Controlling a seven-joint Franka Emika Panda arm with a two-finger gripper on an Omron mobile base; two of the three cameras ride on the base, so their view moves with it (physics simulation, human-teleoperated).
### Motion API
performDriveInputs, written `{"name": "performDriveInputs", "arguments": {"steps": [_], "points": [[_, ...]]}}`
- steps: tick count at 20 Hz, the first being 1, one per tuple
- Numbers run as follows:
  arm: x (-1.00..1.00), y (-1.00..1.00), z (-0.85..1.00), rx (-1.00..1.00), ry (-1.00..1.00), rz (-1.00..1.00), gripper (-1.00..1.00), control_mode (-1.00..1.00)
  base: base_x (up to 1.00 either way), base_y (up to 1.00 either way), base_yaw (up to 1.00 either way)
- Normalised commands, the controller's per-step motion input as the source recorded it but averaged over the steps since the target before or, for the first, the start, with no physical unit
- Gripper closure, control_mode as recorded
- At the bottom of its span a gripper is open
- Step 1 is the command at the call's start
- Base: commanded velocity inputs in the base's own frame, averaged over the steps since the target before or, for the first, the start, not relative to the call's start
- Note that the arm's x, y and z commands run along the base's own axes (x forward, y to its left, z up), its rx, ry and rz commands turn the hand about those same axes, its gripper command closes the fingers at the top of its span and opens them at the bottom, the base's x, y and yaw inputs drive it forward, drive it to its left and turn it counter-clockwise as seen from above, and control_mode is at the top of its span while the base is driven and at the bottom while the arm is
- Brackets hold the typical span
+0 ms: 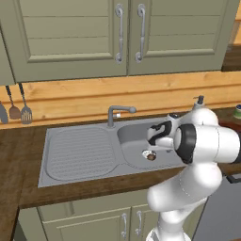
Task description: Pick the mushroom from the sink and place it in the bowl. Then pick the bowl and place it in the microwave. Then close the microwave door and press the start button.
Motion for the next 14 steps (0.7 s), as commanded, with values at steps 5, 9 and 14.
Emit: {"name": "performDriveInputs", "arguments": {"steps": [5,9,14], "points": [[0.52,-0.05,-0.15,0.03,0.01,0.0,-1.0,-1.0,0.0,0.0,0.0],[0.34,-0.12,-0.29,0.01,0.01,0.0,-1.0,-1.0,0.0,0.0,0.0],[0.1,-0.15,-0.27,0.01,0.0,0.0,-1.0,-1.0,0.0,0.0,0.0]]}}
